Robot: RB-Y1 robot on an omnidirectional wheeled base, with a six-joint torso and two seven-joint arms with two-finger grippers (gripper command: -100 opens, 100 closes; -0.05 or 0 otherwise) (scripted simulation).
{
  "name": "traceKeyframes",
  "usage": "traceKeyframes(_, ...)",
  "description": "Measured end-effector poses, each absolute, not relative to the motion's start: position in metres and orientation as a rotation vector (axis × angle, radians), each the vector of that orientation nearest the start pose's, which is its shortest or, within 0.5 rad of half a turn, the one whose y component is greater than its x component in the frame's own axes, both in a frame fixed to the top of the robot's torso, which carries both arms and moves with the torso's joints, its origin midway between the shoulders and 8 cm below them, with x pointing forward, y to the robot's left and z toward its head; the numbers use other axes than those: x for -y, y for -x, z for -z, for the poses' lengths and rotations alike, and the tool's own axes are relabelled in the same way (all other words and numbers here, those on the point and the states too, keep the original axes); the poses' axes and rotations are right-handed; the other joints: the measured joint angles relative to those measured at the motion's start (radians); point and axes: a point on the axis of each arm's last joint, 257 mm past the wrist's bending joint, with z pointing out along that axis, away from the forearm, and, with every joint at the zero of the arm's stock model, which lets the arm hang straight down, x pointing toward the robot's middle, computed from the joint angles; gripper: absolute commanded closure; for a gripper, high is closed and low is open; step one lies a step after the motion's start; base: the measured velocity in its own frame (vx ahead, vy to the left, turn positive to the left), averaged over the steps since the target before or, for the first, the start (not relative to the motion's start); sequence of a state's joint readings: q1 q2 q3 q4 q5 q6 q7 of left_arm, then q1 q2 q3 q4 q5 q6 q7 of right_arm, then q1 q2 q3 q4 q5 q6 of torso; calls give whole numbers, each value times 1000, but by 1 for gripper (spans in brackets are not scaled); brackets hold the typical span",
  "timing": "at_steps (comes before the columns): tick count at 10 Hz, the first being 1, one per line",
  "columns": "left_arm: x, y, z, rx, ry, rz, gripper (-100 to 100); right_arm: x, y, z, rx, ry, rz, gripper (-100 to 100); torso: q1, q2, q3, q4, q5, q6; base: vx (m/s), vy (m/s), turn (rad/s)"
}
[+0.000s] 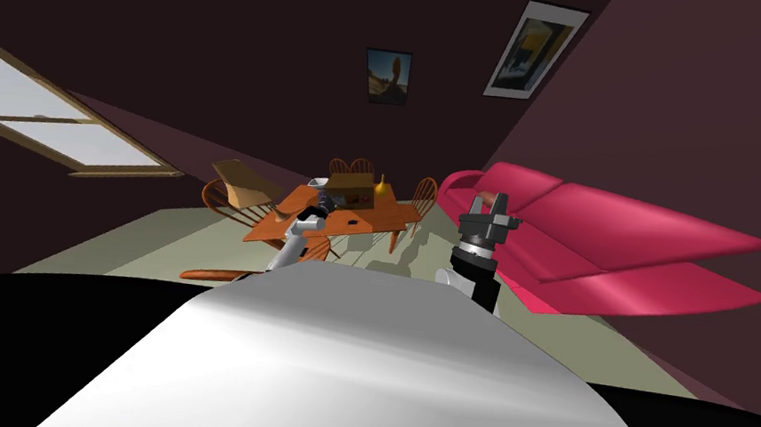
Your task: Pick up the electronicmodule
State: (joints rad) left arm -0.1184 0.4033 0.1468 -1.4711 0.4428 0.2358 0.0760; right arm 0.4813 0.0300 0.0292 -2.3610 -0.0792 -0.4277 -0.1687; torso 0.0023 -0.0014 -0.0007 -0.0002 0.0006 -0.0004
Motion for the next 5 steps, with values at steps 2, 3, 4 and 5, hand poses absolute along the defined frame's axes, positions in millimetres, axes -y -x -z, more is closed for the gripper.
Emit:
traceKeyframes(2, -414, -570, 236, -1174, 1542, 1111, -100, 278, -340, -53, -470, -767, -1554, 0, -1, 0, 0, 0, 0, -1, -1, 18, -92)
traceKeyframes(3, -418, -572, 241, -1186, 1573, 1100, -100, 278, -340, -53, -470, -767, -1554, 0, -1, 0, 0, 0, 0, 0, 1, 30, -121)
traceKeyframes(4, -418, -571, 251, -1198, 1606, 1083, -100, 278, -340, -53, -470, -767, -1554, 0, 0, 0, 0, 0, 0, -1, 2, 14, 19)
traceKeyframes(5, -419, -570, 260, -1206, 1625, 1071, -100, 278, -340, -53, -470, -767, -1554, 0, -1, 0, 0, 0, 0, -1, 7, 19, -152)
